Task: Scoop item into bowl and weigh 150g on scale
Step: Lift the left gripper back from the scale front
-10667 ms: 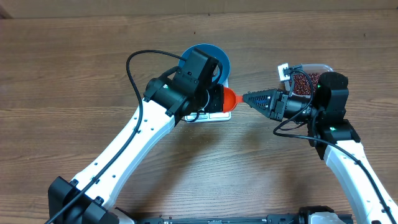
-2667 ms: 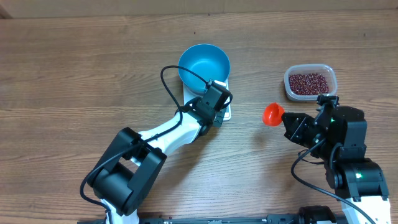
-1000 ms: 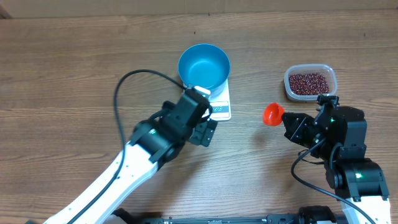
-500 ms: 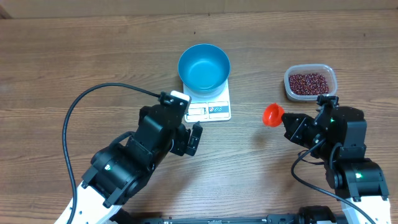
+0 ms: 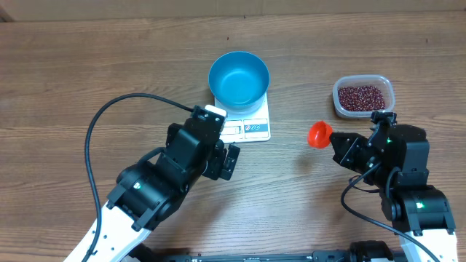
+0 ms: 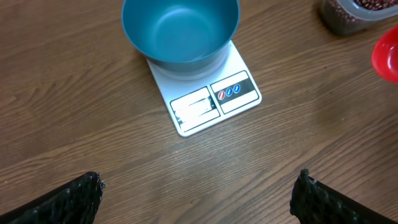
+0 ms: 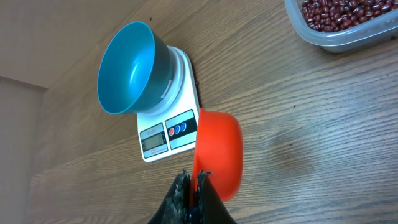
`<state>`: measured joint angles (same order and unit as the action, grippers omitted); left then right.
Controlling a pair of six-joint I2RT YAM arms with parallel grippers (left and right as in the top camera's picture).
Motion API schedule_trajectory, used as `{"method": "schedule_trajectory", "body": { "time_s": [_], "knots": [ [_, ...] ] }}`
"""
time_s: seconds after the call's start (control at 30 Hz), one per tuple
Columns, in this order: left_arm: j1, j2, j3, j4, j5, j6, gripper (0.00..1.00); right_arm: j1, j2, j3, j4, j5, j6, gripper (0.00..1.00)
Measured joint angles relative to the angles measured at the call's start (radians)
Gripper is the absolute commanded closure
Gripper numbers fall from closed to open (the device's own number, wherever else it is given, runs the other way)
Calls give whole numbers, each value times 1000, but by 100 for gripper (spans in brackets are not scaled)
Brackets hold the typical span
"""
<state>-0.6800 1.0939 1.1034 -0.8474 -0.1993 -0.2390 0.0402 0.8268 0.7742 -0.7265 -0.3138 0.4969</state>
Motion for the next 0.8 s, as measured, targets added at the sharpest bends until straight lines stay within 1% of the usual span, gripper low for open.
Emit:
{"method": "schedule_trajectory", "body": {
  "time_s": [0.23, 0.53, 0.8],
  "knots": [
    [0, 37, 0, 5, 0, 0, 0, 0, 0, 0, 0, 0, 0, 96],
    [0, 38, 0, 86, -3, -20, 0, 0, 0, 0, 0, 0, 0, 96],
    [0, 38, 0, 89, -5, -20, 1, 0, 0, 0, 0, 0, 0, 96]
  ]
}}
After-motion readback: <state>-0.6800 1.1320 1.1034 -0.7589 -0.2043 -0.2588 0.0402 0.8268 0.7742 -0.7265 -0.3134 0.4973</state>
